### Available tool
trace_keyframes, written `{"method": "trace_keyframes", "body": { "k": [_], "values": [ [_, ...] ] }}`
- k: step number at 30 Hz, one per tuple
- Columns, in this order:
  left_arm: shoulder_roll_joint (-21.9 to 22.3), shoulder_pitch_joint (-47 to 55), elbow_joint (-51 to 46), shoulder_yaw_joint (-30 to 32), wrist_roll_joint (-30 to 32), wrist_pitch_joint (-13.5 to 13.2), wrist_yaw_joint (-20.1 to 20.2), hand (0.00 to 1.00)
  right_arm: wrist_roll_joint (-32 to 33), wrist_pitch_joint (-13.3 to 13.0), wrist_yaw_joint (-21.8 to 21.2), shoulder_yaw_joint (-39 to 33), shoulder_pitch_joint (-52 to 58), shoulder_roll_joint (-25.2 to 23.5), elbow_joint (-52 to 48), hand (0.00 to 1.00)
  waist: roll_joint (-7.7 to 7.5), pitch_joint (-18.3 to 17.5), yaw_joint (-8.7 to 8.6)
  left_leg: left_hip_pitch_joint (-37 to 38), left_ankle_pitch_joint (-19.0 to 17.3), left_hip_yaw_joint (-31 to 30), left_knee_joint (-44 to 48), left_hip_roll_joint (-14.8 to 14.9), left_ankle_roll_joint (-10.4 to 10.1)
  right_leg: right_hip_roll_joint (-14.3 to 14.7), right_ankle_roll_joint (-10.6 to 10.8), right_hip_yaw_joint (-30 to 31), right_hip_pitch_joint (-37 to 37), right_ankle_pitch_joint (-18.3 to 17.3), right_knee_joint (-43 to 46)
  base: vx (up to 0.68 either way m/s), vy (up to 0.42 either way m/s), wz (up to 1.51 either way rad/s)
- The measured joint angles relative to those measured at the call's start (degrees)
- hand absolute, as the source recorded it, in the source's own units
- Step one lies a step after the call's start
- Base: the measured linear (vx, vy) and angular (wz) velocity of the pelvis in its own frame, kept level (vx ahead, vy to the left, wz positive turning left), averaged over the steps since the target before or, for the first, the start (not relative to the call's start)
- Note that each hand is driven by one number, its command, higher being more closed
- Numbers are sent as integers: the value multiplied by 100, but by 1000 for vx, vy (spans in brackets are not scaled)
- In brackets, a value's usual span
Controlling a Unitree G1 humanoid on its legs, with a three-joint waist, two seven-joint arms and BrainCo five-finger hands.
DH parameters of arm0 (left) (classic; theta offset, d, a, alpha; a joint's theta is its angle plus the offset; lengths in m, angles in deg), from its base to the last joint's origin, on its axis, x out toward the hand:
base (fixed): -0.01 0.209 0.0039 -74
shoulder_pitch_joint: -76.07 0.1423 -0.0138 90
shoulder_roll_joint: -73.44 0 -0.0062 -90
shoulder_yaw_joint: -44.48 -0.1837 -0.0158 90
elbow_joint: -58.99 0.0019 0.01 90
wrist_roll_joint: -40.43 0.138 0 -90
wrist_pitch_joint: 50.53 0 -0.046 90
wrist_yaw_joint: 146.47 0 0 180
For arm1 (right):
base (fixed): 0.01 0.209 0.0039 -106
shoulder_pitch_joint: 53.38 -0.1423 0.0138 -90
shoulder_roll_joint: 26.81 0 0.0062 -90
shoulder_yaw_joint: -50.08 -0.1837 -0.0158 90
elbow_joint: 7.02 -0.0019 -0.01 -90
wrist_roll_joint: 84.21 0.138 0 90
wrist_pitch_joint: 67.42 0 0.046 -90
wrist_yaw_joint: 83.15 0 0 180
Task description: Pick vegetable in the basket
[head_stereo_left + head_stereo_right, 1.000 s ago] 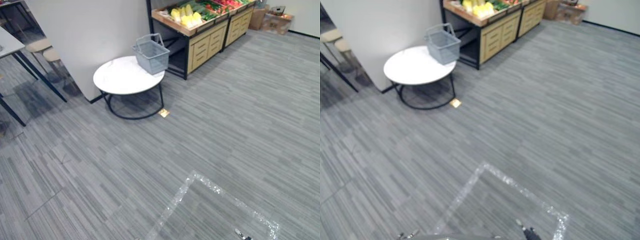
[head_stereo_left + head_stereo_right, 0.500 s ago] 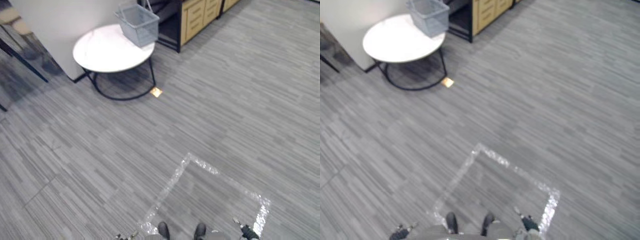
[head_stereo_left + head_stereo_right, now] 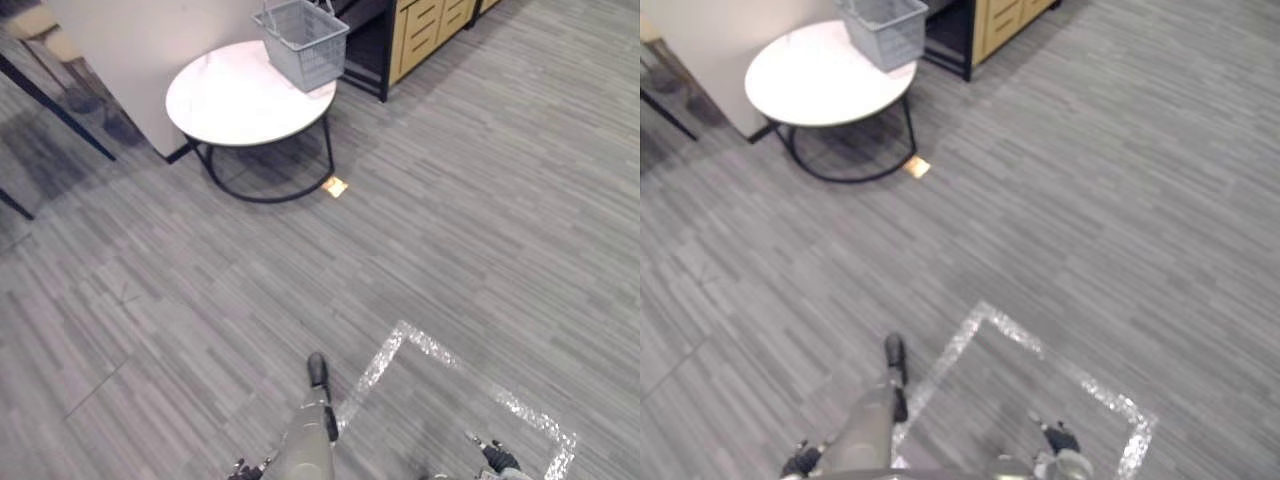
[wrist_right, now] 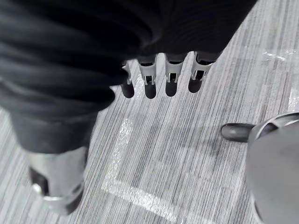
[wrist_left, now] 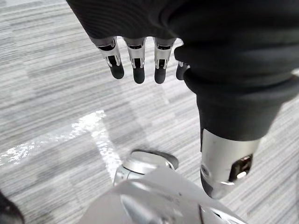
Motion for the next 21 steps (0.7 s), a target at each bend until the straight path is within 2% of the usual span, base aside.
{"method": "trace_keyframes", "body": {
  "k": [1, 2, 3, 4, 5, 6, 7, 8, 9, 10, 11, 12, 13, 14, 15, 16, 17, 18, 19, 20, 21],
  "values": [
    [-58, -49, -99, -5, 7, -3, 0, 0, -1, -20, -9, -5, -59, -132, -33, 0, -163, -45, 4, -48, -135, 45, 174, -142, 174, -191, -71, 148, -116, 273, 171, 362, 216, -16],
    [-87, -70, -117, 17, 16, -3, 1, 0, -2, -41, -9, -5, -80, -174, -32, 0, -212, -76, 6, -46, -220, 61, 259, -207, 274, -277, -11, 225, -203, 416, 332, 474, 286, -2],
    [-118, -69, -120, 24, 17, 2, 2, 0, -5, -52, -14, -10, -106, -205, -28, 0, -260, -108, 9, 14, -362, 148, 446, -284, 473, -443, 149, 443, -350, 721, 774, 578, 323, -1],
    [-115, -66, -125, 27, 18, 4, -1, 0, -9, -53, -17, -42, -83, -201, -31, 0, -245, -155, 4, 134, -580, 202, 531, -328, 577, -546, 138, 706, -553, 1112, 1280, 589, 325, -4],
    [-115, -47, -131, 33, 19, 8, -4, 0, -18, -53, -21, -58, -81, -197, -30, 0, -242, -160, -13, 234, -692, 196, 554, -386, 579, -607, 182, 793, -671, 1379, 1592, 584, 332, -3],
    [-128, -1, -142, 47, 28, 13, -4, 0, -28, -47, -30, -59, -43, -197, -34, 0, -242, -166, -27, 505, -937, 184, 547, -470, 605, -738, 138, 920, -965, 2042, 2387, 475, 279, 7],
    [-129, 30, -153, -2, 37, 15, 10, 0, -42, -35, -37, -51, 64, -207, -40, 0, -247, -207, -58, 796, -1138, 186, 439, -517, 660, -953, 6, 983, -1375, 2981, 3323, 464, 252, 15],
    [-160, 35, -180, -34, 44, 16, 15, 0, -53, -33, -45, -43, 105, -216, -43, 0, -255, -212, -70, 923, -1226, 172, 396, -576, 684, -1050, -53, 1016, -1649, 3052, 3925, 464, 201, 27],
    [-209, 35, -229, -43, 46, 17, 17, 0, -24, -44, -91, -37, 126, -224, -117, 0, -276, -225, -120, 1183, -1318, 139, 314, -656, 744, -1107, -114, 1053, -2202, 2754, 5019, 476, 164, 29],
    [-203, 38, -325, -55, 46, 18, 21, 0, -55, -63, -115, 78, 107, -185, -181, 0, -234, -206, -170, 1566, -1361, 71, 76, -722, 785, -1023, -153, 990, -2615, 2166, 5655, 480, 158, 29],
    [-188, 38, -384, -58, 46, 15, 27, 0, -58, -80, -123, 98, 108, -177, -242, 0, -217, -201, -194, 1767, -1373, 31, -72, -750, 783, -972, -205, 872, -2766, 1924, 5824, 474, 127, 26],
    [-157, 31, -426, -64, 46, 5, 37, 0, -58, -99, -131, 115, 105, -173, -317, 0, -198, -192, -208, 2154, -1396, -2, -324, -790, 762, -894, -290, 591, -3010, 1480, 5893, 365, 76, 18],
    [-147, 28, -447, -65, 46, 3, 43, 0, -57, -105, -135, 126, 104, -172, -335, 0, -191, -190, -209, 2335, -1429, -11, -402, -795, 758, -860, -336, 414, -3098, 1254, 5819, 433, 38, 21],
    [-127, 15, -499, -64, 46, 7, 54, 0, -55, -129, -145, 130, 102, -167, -374, 0, -179, -183, -223, 2603, -1520, -61, -476, -794, 759, -834, -455, -25, -3254, 909, 5507, 472, -57, 28],
    [-82, -16, -554, -55, 49, 1, 58, 0, -53, -162, -169, 127, 93, -137, -389, 0, -159, -176, -243, 2763, -1641, -158, -482, -768, 718, -775, -523, -406, -3397, 791, 4898, 524, -127, 47],
    [-48, -68, -556, -45, 74, 2, 64, 0, -55, -201, -191, 124, 86, -104, -390, 0, -143, -178, -268, 2852, -1764, -276, -474, -736, 654, -676, -529, -624, -3523, 791, 4012, 436, -156, 51],
    [-28, -91, -546, -44, 76, 4, 68, 0, -53, -206, -197, 110, 79, -91, -397, 0, -126, -168, -291, 2890, -1835, -336, -454, -700, 602, -614, -511, -670, -3555, 817, 3502, 371, -189, 53],
    [26, -116, -520, -36, 83, 8, 69, 0, -57, -203, -196, 40, 64, -73, -399, 0, -75, -152, -324, 2996, -1956, -445, -452, -604, 472, -448, -354, -653, -3586, 969, 2363, 319, -175, 40],
    [53, -138, -516, -27, 84, 9, 69, 0, -58, -203, -195, -25, 60, -76, -399, 0, -50, -144, -340, 3048, -2018, -497, -451, -537, 405, -376, -292, -601, -3592, 1114, 1812, 436, -244, 40],
    [95, -138, -477, 23, 101, 8, 65, 0, -57, -202, -194, -135, 62, -75, -400, 0, -12, -126, -345, 3183, -2166, -575, -454, -423, 253, -306, -191, -479, -3600, 1455, 836, 483, -274, 36],
    [98, -189, -358, 67, 130, 6, 60, 0, -63, -198, -194, -253, 81, -75, -400, 0, -3, -118, -357, 3350, -2335, -649, -463, -312, 89, -356, -31, -321, -3626, 1633, 213, 630, -372, 37]
  ]
}}
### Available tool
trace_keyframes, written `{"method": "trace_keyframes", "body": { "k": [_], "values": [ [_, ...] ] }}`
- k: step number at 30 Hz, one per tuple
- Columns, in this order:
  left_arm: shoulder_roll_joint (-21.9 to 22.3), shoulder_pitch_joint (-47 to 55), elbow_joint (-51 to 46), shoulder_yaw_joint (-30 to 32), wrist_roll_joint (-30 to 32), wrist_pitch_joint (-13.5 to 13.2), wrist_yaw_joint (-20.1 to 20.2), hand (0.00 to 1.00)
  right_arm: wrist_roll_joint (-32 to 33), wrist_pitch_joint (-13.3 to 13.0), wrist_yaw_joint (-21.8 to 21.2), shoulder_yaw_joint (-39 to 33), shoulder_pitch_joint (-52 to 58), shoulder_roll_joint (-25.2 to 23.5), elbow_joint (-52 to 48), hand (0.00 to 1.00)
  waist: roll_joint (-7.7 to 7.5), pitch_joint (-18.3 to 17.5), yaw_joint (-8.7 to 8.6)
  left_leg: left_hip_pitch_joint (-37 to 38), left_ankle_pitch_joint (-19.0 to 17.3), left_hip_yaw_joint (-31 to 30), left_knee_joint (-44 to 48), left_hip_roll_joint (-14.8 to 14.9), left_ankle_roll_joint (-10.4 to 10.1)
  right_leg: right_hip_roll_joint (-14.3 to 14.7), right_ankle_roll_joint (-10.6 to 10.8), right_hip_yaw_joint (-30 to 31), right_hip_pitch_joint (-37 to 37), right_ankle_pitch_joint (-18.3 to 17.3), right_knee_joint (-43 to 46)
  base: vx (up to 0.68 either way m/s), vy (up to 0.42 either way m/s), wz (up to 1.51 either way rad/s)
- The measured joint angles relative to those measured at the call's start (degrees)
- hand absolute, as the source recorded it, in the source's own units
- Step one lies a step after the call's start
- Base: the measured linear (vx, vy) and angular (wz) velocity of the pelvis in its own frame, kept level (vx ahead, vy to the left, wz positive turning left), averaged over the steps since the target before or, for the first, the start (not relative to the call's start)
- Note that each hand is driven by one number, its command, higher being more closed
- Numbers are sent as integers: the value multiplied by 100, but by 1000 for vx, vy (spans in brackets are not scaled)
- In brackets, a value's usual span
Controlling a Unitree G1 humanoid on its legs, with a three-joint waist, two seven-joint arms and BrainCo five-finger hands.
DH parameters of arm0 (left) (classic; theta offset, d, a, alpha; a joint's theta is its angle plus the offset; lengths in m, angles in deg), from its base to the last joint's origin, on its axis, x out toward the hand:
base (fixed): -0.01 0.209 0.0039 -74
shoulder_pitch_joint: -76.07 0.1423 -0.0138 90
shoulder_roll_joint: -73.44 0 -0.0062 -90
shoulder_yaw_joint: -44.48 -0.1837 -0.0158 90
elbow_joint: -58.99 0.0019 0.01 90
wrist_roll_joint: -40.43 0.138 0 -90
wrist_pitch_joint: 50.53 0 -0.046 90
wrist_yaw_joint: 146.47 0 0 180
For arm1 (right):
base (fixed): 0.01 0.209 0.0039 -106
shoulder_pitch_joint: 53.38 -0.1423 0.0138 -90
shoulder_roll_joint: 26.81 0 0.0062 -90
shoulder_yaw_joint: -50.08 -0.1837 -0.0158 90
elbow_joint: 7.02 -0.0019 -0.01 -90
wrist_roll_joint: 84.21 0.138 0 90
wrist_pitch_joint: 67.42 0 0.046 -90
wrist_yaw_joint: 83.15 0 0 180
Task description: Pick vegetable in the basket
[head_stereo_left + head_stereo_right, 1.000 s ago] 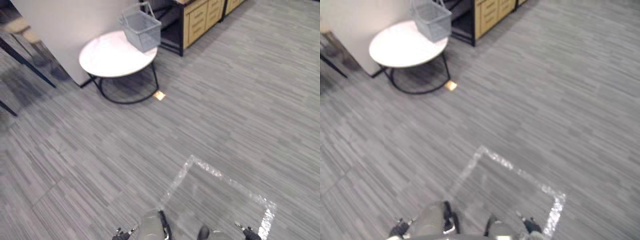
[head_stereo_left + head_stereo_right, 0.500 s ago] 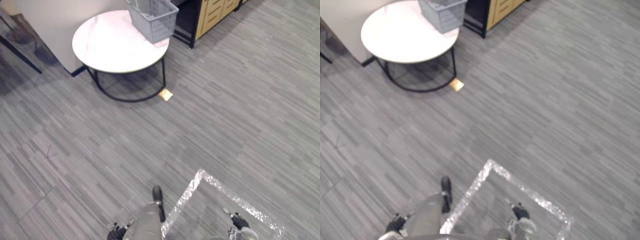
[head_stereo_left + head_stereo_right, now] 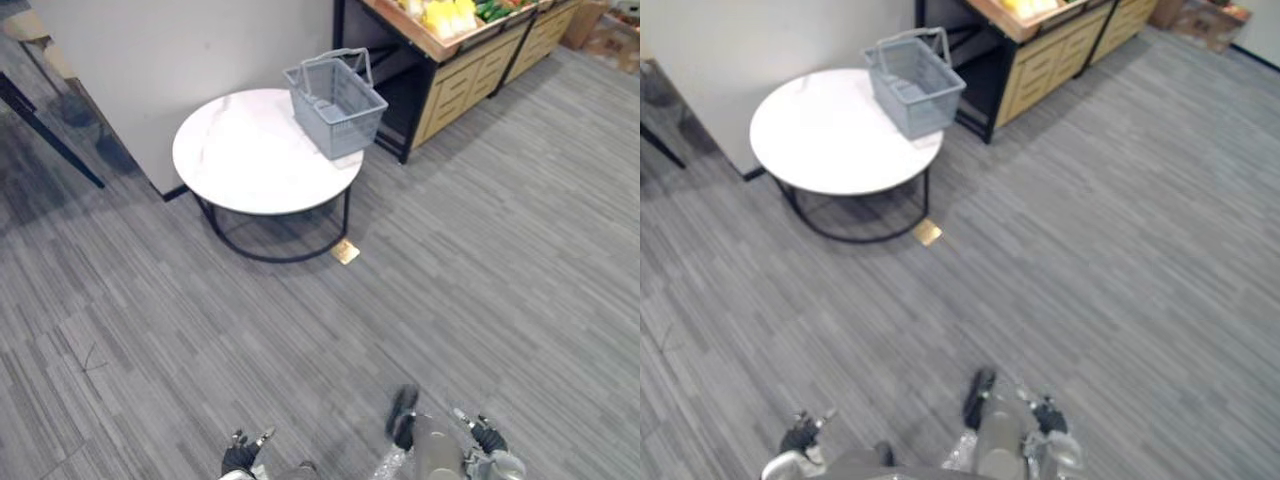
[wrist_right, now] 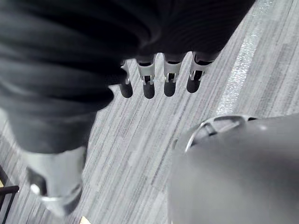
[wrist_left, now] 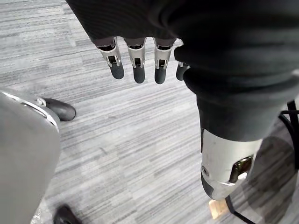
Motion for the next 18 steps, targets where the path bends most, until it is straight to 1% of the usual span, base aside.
{"method": "trace_keyframes", "body": {
  "k": [1, 2, 3, 4, 5, 6, 7, 8, 9, 10, 11, 12, 13, 14, 15, 16, 17, 18],
  "values": [
    [4, -48, 112, 39, 4, 4, -5, 0, -2, 7, 4, -74, 21, 13, 0, 0, 6, 11, -4, 178, -151, -43, -9, 89, -121, -64, 20, 114, -35, 10, -70, 555, -355, 32],
    [16, -59, 174, 75, 9, 1, -6, 0, -13, 15, 5, -98, 54, 30, 0, 0, 12, 8, -14, 280, -301, -84, -67, 155, -115, -92, 34, 160, -33, -2, -12, 618, -452, 40],
    [39, -55, 250, 125, 31, 4, -4, 0, -134, 56, -1, -108, 171, 68, -1, 0, 36, -12, -73, 604, -514, -160, -177, 333, -123, -130, 7, 189, 42, 141, 292, 636, -491, 41],
    [140, -59, 376, 121, 158, 15, -3, 0, -195, 128, -12, -127, 216, 198, 24, 0, 331, -110, -102, 745, -584, -275, -68, 673, -25, 71, -12, 176, -108, 353, 946, 649, -496, 41],
    [184, -67, 435, 103, 214, 13, 27, 0, -211, 148, -11, -162, 193, 233, 80, 0, 386, -135, -104, 613, -413, -286, 196, 786, -265, 123, -98, 212, -213, 358, 1222, 651, -557, 12],
    [304, -80, 402, 155, 219, -2, 43, 0, -275, 176, -15, -230, 187, 266, 136, 0, 438, -147, -121, 280, -107, -330, 1006, 924, -343, 216, -558, 205, -263, 72, 1568, 700, -617, -4],
    [321, -103, 411, 162, 243, 7, 50, 0, -364, 204, -19, -200, 181, 338, 140, 0, 547, -169, -121, -240, 434, -380, 2110, 1105, -433, 320, -641, 120, -120, -174, 1701, 731, -613, -6],
    [323, -125, 416, 167, 241, 15, 49, 0, -370, 210, -20, -164, 186, 365, 141, 0, 596, -144, -149, -501, 853, -462, 2677, 1194, -490, 369, -662, 62, 33, -289, 1702, 752, -453, 0],
    [325, -131, 401, 168, 232, 7, 45, 0, -375, 226, -9, -7, 245, 396, 158, 0, 608, -103, -146, -1028, 1751, -585, 3869, 1382, -680, 467, -716, 12, 430, -506, 1542, 697, -294, 3],
    [327, -157, 392, 164, 222, 4, 51, 0, -374, 228, -3, 39, 268, 418, 162, 0, 621, -73, -128, -1288, 1725, -560, 4487, 1470, -734, 550, -736, -16, 666, -575, 1433, 768, -287, -1],
    [306, -209, 367, 166, 200, 3, 52, 0, -364, 228, 16, 90, 284, 422, 161, 0, 639, -41, -98, -1707, 1429, -407, 5437, 1597, -657, 685, -759, -52, 1211, -655, 1138, 711, -241, -1],
    [261, -209, 267, 166, 162, 6, 49, 0, -353, 218, 34, 213, 265, 393, 139, 0, 573, -15, -83, -2048, 1091, -100, 5792, 1561, -496, 749, -744, -73, 1747, -693, 764, 568, -182, 4],
    [252, -215, 211, 166, 161, 2, 48, 0, -347, 210, 39, 257, 248, 376, 136, 0, 531, -9, -78, -2231, 946, 7, 5802, 1480, -438, 759, -727, -87, 1961, -713, 586, 528, -133, 3],
    [249, -243, 79, 171, 136, -10, 46, 0, -338, 200, 65, 309, 200, 364, 129, 0, 491, -10, 22, -2676, 722, 198, 5591, 1334, -406, 771, -690, -84, 2268, -771, 299, 474, -56, -2],
    [256, -274, -25, 169, 106, -12, 46, 0, -330, 212, 73, 308, 118, 361, 139, 0, 493, -8, 100, -3060, 595, 323, 5079, 1187, -421, 789, -641, -80, 2449, -797, 124, 457, -13, -11],
    [247, -302, -64, 169, 105, -12, 35, 0, -308, 211, 73, 309, 69, 339, 139, 0, 491, -7, 176, -3261, 557, 393, 4469, 1046, -402, 781, -552, -67, 2582, -832, 46, 362, 43, -12],
    [240, -304, -79, 171, 101, -18, 30, 0, -284, 209, 72, 306, 40, 316, 133, 0, 479, -4, 195, -3330, 566, 418, 3960, 927, -390, 762, -500, -71, 2685, -860, -15, 486, 139, -8],
    [224, -291, -83, 169, 101, -17, -1, 0, -267, 200, 71, 302, 9, 266, 115, 0, 443, 13, 200, -3310, 723, 430, 2641, 653, -296, 685, -325, -92, 2904, -946, -104, 502, 167, -7]
  ]
}}
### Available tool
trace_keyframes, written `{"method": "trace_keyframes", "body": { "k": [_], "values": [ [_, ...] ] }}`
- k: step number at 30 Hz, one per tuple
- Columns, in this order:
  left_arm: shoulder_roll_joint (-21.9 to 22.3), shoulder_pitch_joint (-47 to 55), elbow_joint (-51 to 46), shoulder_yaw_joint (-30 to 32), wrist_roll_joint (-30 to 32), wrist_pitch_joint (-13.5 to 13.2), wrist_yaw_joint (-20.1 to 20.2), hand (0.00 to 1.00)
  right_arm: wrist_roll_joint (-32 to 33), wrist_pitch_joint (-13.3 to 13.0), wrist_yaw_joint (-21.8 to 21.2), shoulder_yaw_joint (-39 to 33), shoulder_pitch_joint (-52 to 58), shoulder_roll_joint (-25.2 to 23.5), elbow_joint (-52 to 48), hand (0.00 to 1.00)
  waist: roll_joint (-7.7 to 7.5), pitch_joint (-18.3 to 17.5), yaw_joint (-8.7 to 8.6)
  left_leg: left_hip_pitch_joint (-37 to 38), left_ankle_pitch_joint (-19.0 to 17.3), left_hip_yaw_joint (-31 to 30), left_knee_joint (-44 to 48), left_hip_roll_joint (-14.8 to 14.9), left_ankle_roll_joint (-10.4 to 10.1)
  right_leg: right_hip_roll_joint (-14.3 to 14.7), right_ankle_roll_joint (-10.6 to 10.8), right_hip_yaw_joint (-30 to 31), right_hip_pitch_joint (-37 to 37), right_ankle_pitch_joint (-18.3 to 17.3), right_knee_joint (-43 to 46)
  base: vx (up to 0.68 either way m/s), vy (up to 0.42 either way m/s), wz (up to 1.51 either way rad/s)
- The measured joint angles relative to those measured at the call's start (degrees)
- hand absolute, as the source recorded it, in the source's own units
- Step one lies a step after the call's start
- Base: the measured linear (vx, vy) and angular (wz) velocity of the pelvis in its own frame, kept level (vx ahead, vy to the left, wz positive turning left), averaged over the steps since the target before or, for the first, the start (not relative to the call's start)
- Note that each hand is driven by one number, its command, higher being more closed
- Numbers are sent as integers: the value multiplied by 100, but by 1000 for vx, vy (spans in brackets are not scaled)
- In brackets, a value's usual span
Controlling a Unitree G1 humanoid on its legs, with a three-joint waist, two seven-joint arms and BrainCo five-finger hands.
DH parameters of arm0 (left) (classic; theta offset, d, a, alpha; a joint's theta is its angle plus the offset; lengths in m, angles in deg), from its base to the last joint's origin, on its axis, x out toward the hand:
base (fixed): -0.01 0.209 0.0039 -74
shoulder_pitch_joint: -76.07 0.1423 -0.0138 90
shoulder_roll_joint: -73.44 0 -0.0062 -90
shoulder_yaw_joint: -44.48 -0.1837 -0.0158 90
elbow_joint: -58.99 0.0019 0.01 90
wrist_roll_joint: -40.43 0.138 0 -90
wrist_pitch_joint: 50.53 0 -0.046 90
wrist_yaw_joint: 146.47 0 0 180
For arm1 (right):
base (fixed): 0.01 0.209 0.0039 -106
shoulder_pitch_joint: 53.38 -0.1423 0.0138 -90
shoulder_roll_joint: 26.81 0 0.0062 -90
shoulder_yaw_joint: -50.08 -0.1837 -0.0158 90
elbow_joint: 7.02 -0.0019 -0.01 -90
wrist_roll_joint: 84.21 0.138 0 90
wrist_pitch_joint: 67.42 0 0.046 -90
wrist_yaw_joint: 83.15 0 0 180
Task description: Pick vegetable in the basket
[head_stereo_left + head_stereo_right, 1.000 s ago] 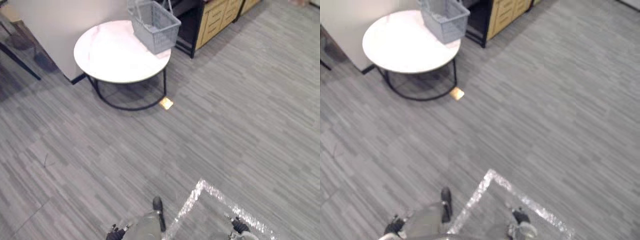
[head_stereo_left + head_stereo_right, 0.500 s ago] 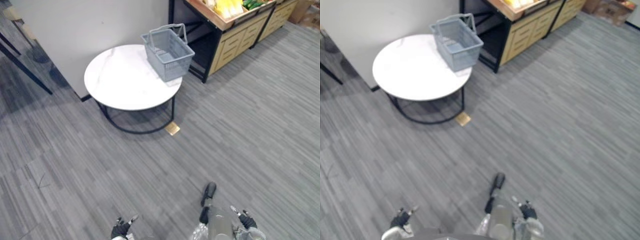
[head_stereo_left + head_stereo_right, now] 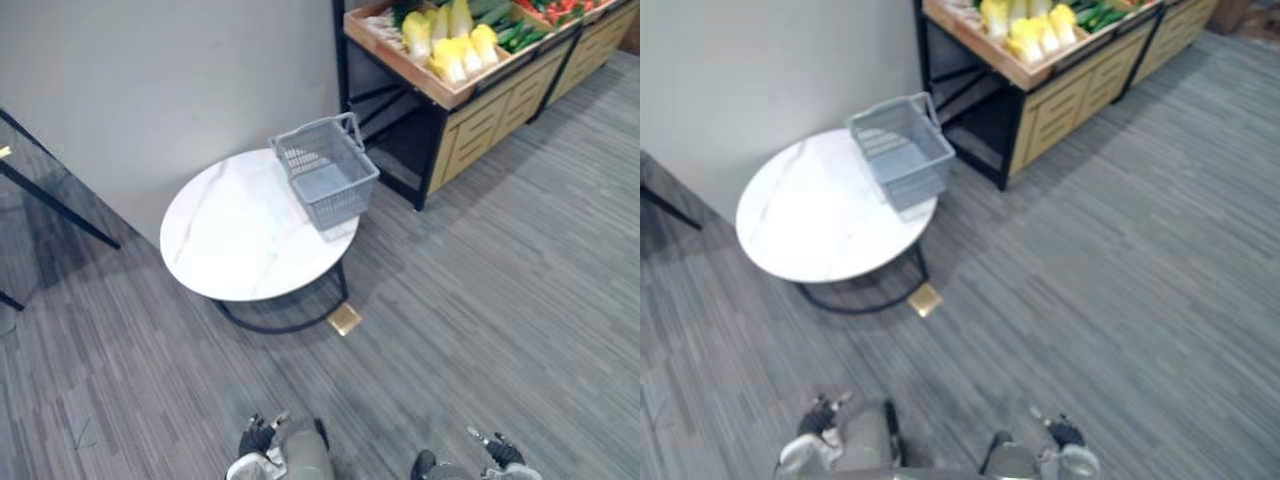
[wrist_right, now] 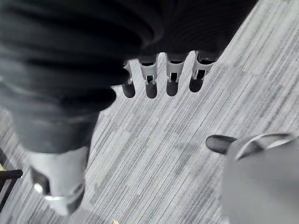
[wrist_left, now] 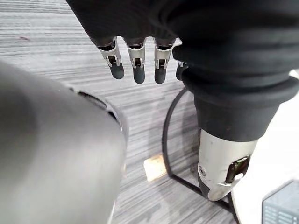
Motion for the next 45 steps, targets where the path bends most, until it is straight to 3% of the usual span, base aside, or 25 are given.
{"method": "trace_keyframes", "body": {
  "k": [1, 2, 3, 4, 5, 6, 8, 10, 12, 14, 15, 17, 19, 21, 22, 23, 24, 25, 27, 29, 33, 37, 42, 43, 45],
  "values": [
    [11, 44, 0, 0, 2, 1, -22, 0, 80, -13, -4, 6, 22, -22, -21, 0, 8, -5, 7, 197, 484, -32, -1557, -216, 5, -31, 166, -1, 265, -101, -145, 631, 252, -10],
    [18, 80, 2, 5, -2, 3, -29, 0, 97, -15, -6, 25, 43, -40, -35, 0, 20, -11, 14, 284, 805, -71, -2059, -259, 61, -29, 262, 17, 398, -156, -205, 539, 229, -22],
    [-19, 132, 24, 60, 5, 4, -42, 0, 101, -15, 0, 120, 68, -151, -41, 0, -73, -69, 107, 394, 1447, -25, -2051, -368, 294, -120, 303, 122, 601, -257, -280, 640, 228, -16],
    [-164, 102, 1, 67, 9, 0, -47, 0, 99, -18, -26, 247, 54, -336, -41, 0, -361, -127, 116, 269, 1189, 80, -1803, -479, 459, -229, 234, 205, 568, -221, -308, 511, 144, -13],
    [-220, 96, -28, 76, 7, -6, -47, 0, 99, -23, -45, 302, 20, -410, -37, 0, -455, -135, 127, 208, 1062, 93, -1638, -495, 491, -239, 157, 260, 540, -92, -305, 509, 116, -7],
    [-282, 89, 11, 139, 9, 12, -43, 0, 99, -27, -79, 338, -38, -479, -19, 0, -522, -129, 165, 147, 888, 145, -1257, -458, 622, -308, 391, 409, 555, 237, -245, 496, 133, -11],
    [-369, 156, 162, 221, 22, 28, -51, 0, 90, -34, -98, 341, -53, -491, -33, 0, -576, -157, 147, 378, 742, 356, -1025, -425, 776, -429, 422, 696, 466, 594, 316, 446, 155, -24],
    [-337, 373, 151, 216, 29, 37, -63, 0, 85, -88, -96, 355, -42, -458, -43, 0, -568, -203, 151, 992, 496, 488, -1425, -476, 697, -670, 573, 1001, -51, 919, 1763, 401, 189, -42],
    [-438, 476, 151, 151, 35, 98, -94, 0, 82, -73, -93, 563, 9, -452, -33, 0, -723, -250, 94, 1556, 217, 588, -1877, -654, 697, -1128, 749, 1413, -1033, 1467, 3885, 355, 74, -7],
    [-506, 443, 133, 147, 33, 104, -160, 0, 83, -70, -107, 633, 63, -455, -49, 0, -765, -234, 82, 1957, 109, 507, -1977, -679, 709, -1214, 554, 1412, -1660, 1152, 5130, 347, -17, 23],
    [-506, 454, 115, 110, 33, 100, -176, 0, 48, -81, -99, 686, 56, -394, -102, 0, -727, -217, -9, 2353, 111, 393, -2176, -657, 698, -1207, 476, 970, -1855, 590, 5388, 352, -49, 47],
    [-484, 447, 29, 111, 34, 90, -177, 0, -92, -92, -95, 732, 51, -373, -113, 0, -709, -213, -50, 2585, 118, 254, -2288, -594, 686, -1182, 231, 461, -1990, 172, 5084, 318, -110, 62],
    [-407, 428, -91, 119, 31, 80, -180, 0, -127, -93, -94, 728, 49, -363, -150, 0, -707, -212, -60, 2692, 111, -4, -2322, -531, 667, -1174, 125, 93, -2129, 82, 3960, 301, -231, 79],
    [-357, 417, -146, 116, 25, 50, -181, 0, -133, -84, -91, 722, 36, -344, -148, 0, -703, -207, -36, 2660, -2, -304, -2324, -447, 330, -1080, 257, 238, -2122, 227, 2359, 248, -329, 89],
    [-389, 467, -133, 127, 23, 52, -210, 0, -131, -73, -85, 692, 28, -402, -72, 0, -824, -226, -20, 2616, -76, -585, -2344, -448, 81, -1015, 269, 640, -1974, 772, 1075, 220, -398, 82],
    [-425, 482, -129, 126, 23, 52, -228, 0, -132, -73, -82, 652, 47, -432, -51, 0, -890, -247, -27, 2608, -131, -683, -2353, -458, -8, -1024, 283, 835, -1934, 951, 814, 267, -527, 95],
    [-433, 465, -5, 177, 21, 65, -266, 0, -136, -56, -78, 539, 1, -397, 40, 0, -852, -256, 11, 2721, -144, -915, -2475, -344, -225, -898, 381, 873, -1845, 1083, 798, 223, -427, 62],
    [-297, 508, 44, 162, 23, 66, -254, 0, -140, -28, -57, 542, -9, -294, 44, 0, -638, -317, 36, 2729, -57, -904, -2633, -114, -337, -653, 294, 756, -1847, 877, 828, 237, -392, 48],
    [-106, 588, 125, 199, 22, 69, -268, 0, -147, -19, -58, 483, -16, -97, 30, 0, -338, -329, 65, 2775, 40, -1042, -2795, 115, -369, -421, 202, 532, -1864, 535, 1112, 183, -244, 29],
    [-55, 596, 220, 262, 21, 69, -283, 0, -141, 11, -45, 283, 35, -64, 45, 0, -232, -391, -22, 2775, 311, -1051, -2853, 270, -435, -308, 118, 255, -1719, 327, 1168, 226, -237, 57],
    [-2, 606, 363, 634, 4, 64, -330, 0, -141, 19, 8, 101, 198, -20, 138, 0, -224, -496, -35, 2667, 564, -1086, -2618, 425, -459, -135, 47, -239, -1201, 229, 822, 205, -144, 54],
    [-19, 625, 356, 630, 5, 59, -396, 0, -115, 12, 88, 94, 299, -4, 207, 0, -258, -533, -52, 2263, 617, -1141, -2066, 365, -541, -180, 64, -563, -857, 281, 626, 162, -40, 51],
    [-139, 597, 299, 553, 20, 54, -434, 0, -79, 8, 165, 238, 248, -14, -196, 0, -430, -545, -43, 1786, 1090, -645, -1673, 125, -563, -518, 78, -782, -644, 387, 261, 117, 26, 41],
    [-172, 611, 306, 483, 25, 49, -488, 0, -92, 8, 174, 486, 277, 34, -672, 0, -491, -532, -49, 1719, 905, -440, -1945, 140, -579, -552, 96, -776, -646, 466, 175, 48, 76, 16],
    [-113, 678, 297, 334, 76, 50, -525, 0, -243, -10, 203, 975, 229, 349, -1524, 0, -248, -585, -46, 1807, 1338, -275, -2590, 198, -480, -396, 157, -673, -727, 529, 110, 29, 105, -25]
  ]
}}
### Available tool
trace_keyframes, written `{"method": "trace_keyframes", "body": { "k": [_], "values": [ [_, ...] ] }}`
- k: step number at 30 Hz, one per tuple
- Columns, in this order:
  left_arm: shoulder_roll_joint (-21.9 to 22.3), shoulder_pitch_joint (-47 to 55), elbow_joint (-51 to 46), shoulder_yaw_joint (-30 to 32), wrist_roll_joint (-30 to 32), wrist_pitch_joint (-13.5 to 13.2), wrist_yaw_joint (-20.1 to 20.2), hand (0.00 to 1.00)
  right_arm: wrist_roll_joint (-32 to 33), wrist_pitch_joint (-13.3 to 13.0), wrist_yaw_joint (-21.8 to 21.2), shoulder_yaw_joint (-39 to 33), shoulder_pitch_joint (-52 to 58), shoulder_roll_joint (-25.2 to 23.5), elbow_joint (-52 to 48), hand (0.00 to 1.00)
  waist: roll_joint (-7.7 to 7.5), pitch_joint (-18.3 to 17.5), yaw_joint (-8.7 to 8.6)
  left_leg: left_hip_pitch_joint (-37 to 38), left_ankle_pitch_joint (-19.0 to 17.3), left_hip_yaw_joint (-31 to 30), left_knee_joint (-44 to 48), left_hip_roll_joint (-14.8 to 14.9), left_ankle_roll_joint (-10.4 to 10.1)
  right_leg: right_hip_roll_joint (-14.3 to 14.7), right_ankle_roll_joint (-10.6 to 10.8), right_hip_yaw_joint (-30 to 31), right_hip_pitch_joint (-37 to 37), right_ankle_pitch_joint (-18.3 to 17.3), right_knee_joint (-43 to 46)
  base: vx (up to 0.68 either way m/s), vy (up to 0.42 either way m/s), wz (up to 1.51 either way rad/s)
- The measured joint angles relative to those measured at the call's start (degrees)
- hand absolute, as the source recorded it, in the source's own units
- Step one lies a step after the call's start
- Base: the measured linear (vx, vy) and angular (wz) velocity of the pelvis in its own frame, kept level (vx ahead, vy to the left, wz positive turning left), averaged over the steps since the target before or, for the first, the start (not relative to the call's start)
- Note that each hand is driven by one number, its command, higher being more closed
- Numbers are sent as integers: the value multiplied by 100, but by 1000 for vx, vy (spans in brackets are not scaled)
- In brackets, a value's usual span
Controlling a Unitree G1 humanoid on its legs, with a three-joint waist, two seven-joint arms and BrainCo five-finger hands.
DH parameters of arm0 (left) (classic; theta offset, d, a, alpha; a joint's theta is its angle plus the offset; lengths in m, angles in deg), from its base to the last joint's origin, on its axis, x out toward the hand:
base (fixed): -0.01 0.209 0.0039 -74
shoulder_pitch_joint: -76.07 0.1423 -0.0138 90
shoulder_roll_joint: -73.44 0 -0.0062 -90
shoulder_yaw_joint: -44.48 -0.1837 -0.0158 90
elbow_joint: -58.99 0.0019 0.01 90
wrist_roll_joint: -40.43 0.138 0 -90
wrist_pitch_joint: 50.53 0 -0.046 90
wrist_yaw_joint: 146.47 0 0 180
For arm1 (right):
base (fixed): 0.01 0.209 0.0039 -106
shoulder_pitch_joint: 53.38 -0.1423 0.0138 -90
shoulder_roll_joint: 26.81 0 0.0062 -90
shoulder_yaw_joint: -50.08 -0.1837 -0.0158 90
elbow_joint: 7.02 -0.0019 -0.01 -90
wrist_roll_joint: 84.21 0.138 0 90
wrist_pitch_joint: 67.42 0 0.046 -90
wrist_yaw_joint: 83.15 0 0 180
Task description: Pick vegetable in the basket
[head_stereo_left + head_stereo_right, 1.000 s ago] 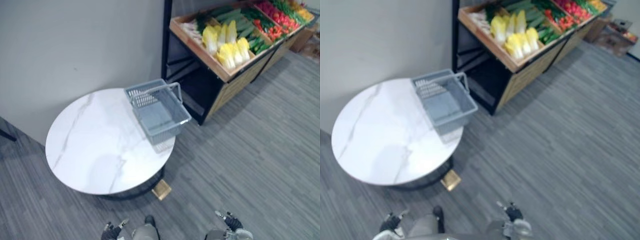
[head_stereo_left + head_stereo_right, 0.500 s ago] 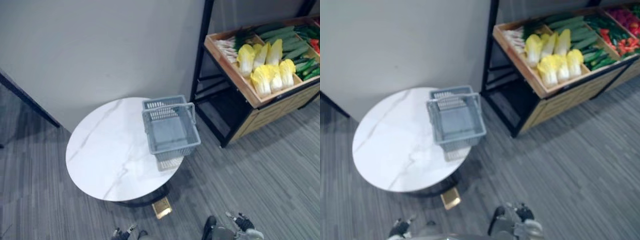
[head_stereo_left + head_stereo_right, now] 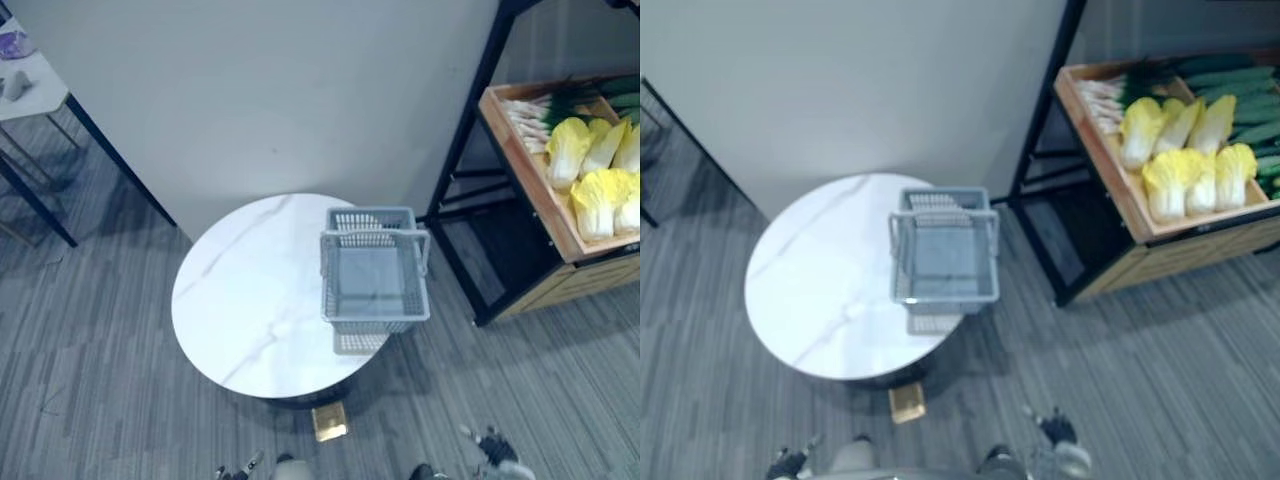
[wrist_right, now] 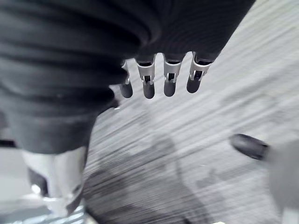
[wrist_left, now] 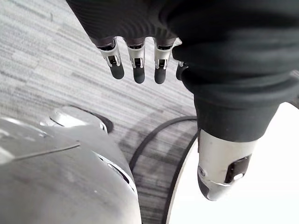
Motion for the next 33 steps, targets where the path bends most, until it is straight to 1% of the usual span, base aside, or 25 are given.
{"method": "trace_keyframes", "body": {
  "k": [1, 2, 3, 4, 5, 7, 9, 10, 12, 13, 14, 15, 16, 18, 19, 20, 21, 22, 23, 24, 26, 28, 29, 31, 33],
  "values": [
    [-24, -28, -19, -28, 18, -3, -18, 0, -224, -21, 8, 251, -162, 124, -420, 0, 20, -20, -3, 153, -10, 112, -272, -24, -6, 15, 43, 85, -58, 107, -69, 22, 154, -39],
    [-65, -44, -53, -93, 27, -14, -29, 0, -398, -38, 10, 348, -267, 169, -612, 0, 4, -23, 5, 184, -12, 199, -362, -41, -7, 11, 59, 139, -95, 156, -95, -30, 138, -32],
    [-168, -58, -114, -180, 63, -41, -40, 0, -626, -67, 10, 534, -494, 224, -946, 0, -160, -21, 1, 193, -15, 268, -457, -110, -1, -8, 85, 222, -183, 238, -149, -51, 89, -25],
    [-211, -63, -157, -207, 70, -37, -49, 0, -732, -80, 12, 605, -603, 253, -1110, 0, -226, -13, 3, 193, -24, 304, -473, -138, 14, -36, 92, 251, -218, 282, -151, -81, 98, -26],
    [-275, -63, -202, -277, 191, -37, -102, 0, -929, -86, 35, 730, -784, 364, -1450, 0, -332, -22, 6, 214, -85, 374, -517, -184, 60, -92, 111, 323, -282, 345, -125, -74, 98, -23],
    [-309, -58, -241, -370, 349, -36, -122, 0, -1299, -101, 66, 959, -1120, 670, -1983, 0, -367, -9, 47, 317, -353, 557, -590, -242, 180, -214, 115, 529, -527, 343, 225, -103, 137, -38],
    [-371, -56, -256, -379, 550, -22, -136, 0, -1867, -114, 126, 1232, -1560, 864, -2227, 0, -471, 17, 122, 344, -471, 753, -647, -368, 240, -476, 113, 899, -980, 344, 830, -178, 126, -48],
    [-403, -48, -267, -380, 710, -22, -147, 0, -2159, -103, 189, 1401, -1796, 940, -2302, 0, -510, 66, 161, 370, -481, 843, -662, -425, 259, -590, 113, 1088, -1175, 346, 1194, -189, 88, -32],
    [-485, -37, -272, -377, 858, -18, -151, 0, -2476, -78, 191, 1646, -2111, 1018, -2361, 0, -536, 82, 177, 359, -478, 835, -660, -427, 260, -619, 89, 1279, -1371, 370, 1516, -130, 33, -10],
    [-532, -33, -285, -366, 890, -10, -151, 0, -2802, -59, 192, 1817, -2436, 1080, -2377, 0, -566, 110, 217, 344, -449, 806, -689, -387, 257, -574, 116, 1342, -1434, 399, 1553, -91, 6, -5],
    [-556, -31, -290, -339, 890, 1, -151, 0, -2944, -50, 193, 1887, -2625, 1123, -2382, 0, -567, 112, 266, 345, -388, 809, -740, -353, 242, -513, 89, 1346, -1450, 420, 1488, -30, -33, -16],
    [-599, -31, -401, -297, 888, 42, -156, 0, -3118, -40, 216, 1934, -3050, 1223, -2388, 0, -574, 163, 358, 314, -256, 813, -856, -292, 236, -387, 35, 1337, -1443, 496, 1222, -36, -56, -13],
    [-581, -39, -518, -202, 888, 39, -158, 0, -3268, -9, 311, 1960, -3553, 1349, -2388, 0, -577, 250, 419, 134, -108, 772, -954, -220, 220, -247, 28, 1388, -1459, 556, 963, -64, -90, 5],
    [-575, -109, -618, -34, 859, 36, -163, 0, -3277, 60, 465, 2033, -4333, 1580, -2343, 0, -608, 448, 435, -71, 89, 575, -1025, -138, 171, -63, 37, 1509, -1446, 560, 623, -46, -102, 31],
    [-563, -163, -609, 129, 840, 40, -192, 0, -3276, 86, 527, 2147, -4790, 1735, -2254, 0, -618, 528, 525, -246, 204, 470, -1023, -74, 105, 30, 39, 1440, -1439, 558, 400, -15, -82, 26],
    [-548, -183, -603, 198, 830, 42, -216, 0, -3276, 98, 567, 2219, -5012, 1806, -2197, 0, -613, 574, 581, -318, 249, 427, -1023, -20, 79, 91, 40, 1399, -1426, 557, 285, -48, -108, 20],
    [-484, -215, -596, 382, 830, 41, -235, 0, -3274, 125, 603, 2444, -5490, 1925, -1963, 0, -572, 661, 669, -440, 333, 327, -1022, 87, 53, 221, 39, 1282, -1409, 559, 125, -75, -180, 31],
    [-426, -213, -578, 495, 829, 43, -246, 0, -3272, 156, 603, 2698, -5923, 1968, -1658, 0, -497, 735, 680, -562, 393, 165, -1023, 196, 14, 338, 35, 1126, -1377, 558, 51, -72, -180, 37],
    [-408, -215, -553, 534, 829, 42, -250, 0, -3270, 160, 593, 2813, -6093, 1975, -1512, 0, -472, 773, 694, -600, 418, 128, -1023, 241, 6, 388, 33, 1057, -1350, 557, 17, -69, -146, 41],
    [-403, -221, -464, 570, 829, 45, -256, 0, -3270, 150, 576, 3021, -6365, 1981, -1257, 0, -451, 798, 787, -709, 458, 9, -1022, 315, -52, 480, 14, 958, -1351, 545, -73, -30, -71, 25],
    [-385, -225, -432, 572, 829, 45, -279, 0, -3266, 126, 562, 3184, -6705, 1982, -883, 0, -426, 859, 841, -929, 499, -169, -1021, 369, -66, 565, -40, 764, -1358, 591, -241, -14, -55, 39],
    [-388, -250, -433, 578, 823, 41, -347, 0, -3266, 125, 559, 3191, -6904, 1991, -584, 0, -421, 944, 902, -1139, 564, -365, -1019, 371, -69, 596, -39, 586, -1378, 611, -344, 10, -7, 45],
    [-397, -271, -432, 577, 800, 39, -387, 0, -3266, 127, 552, 3191, -6980, 1992, -380, 0, -437, 1017, 977, -1227, 581, -446, -1011, 346, -63, 582, -40, 509, -1393, 611, -355, 35, 21, 29],
    [-388, -301, -432, 570, 658, 37, -420, 0, -3263, 126, 550, 3191, -7072, 1989, -213, 0, -463, 1034, 1018, -1347, 629, -473, -994, 285, -34, 534, -42, 467, -1482, 613, -345, 55, 32, 19],
    [-382, -400, -435, 563, 611, 17, -439, 0, -3262, 136, 554, 3186, -7357, 1986, 174, 0, -465, 1204, 1052, -1364, 649, -459, -992, 171, -10, 448, -9, 462, -1489, 636, -348, 91, 55, 9]
  ]
}}
